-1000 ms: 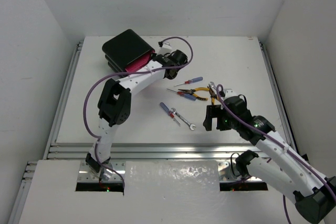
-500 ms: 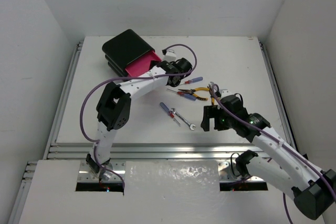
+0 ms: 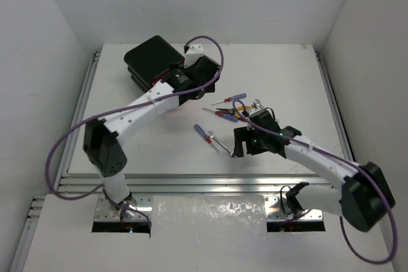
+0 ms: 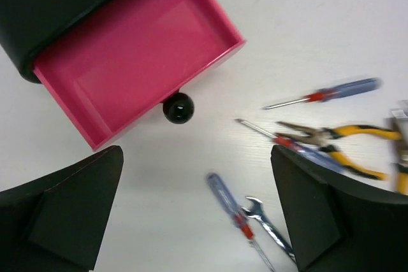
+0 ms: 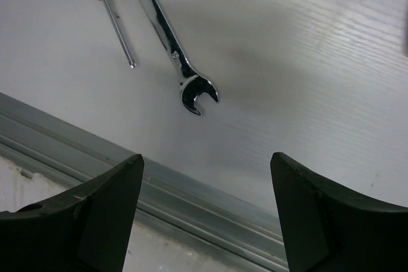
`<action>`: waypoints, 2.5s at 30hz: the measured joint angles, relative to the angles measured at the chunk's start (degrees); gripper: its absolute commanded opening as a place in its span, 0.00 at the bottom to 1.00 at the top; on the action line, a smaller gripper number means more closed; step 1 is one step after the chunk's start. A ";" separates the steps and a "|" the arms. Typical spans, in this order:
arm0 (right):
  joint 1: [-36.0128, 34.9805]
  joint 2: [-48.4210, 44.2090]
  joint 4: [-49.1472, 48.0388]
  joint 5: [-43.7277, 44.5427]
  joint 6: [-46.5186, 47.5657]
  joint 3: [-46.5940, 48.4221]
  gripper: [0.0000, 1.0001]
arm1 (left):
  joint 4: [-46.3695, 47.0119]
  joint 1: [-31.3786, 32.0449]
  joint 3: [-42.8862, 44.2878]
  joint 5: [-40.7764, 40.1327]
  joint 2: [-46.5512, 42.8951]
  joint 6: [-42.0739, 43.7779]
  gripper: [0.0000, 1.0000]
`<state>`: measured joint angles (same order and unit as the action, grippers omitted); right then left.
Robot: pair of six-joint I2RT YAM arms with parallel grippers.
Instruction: Sort the tools into containers
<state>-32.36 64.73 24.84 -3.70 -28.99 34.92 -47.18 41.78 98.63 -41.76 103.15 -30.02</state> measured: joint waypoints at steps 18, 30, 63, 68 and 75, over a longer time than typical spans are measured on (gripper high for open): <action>-12.90 48.89 -0.39 9.49 8.57 41.03 0.44 | 6.19 -15.93 -27.36 10.25 -38.60 2.14 1.00; -14.40 55.89 -0.04 9.77 11.32 47.30 0.07 | 7.87 -15.96 -42.07 3.45 -51.89 4.07 1.00; -1.42 62.58 -0.52 12.07 -36.89 86.97 0.00 | 11.37 -15.96 -44.44 0.90 -54.99 4.31 0.99; -2.73 64.46 -1.29 10.56 -39.41 87.03 0.00 | 11.41 -15.96 -44.44 1.51 -54.77 4.74 0.99; -4.63 64.46 -3.87 11.13 -38.05 86.99 0.13 | 11.41 -15.96 -44.44 2.80 -54.77 5.35 0.99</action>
<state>-36.99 129.19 20.97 7.42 -67.05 121.91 -35.77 25.82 54.19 -38.96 48.38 -24.67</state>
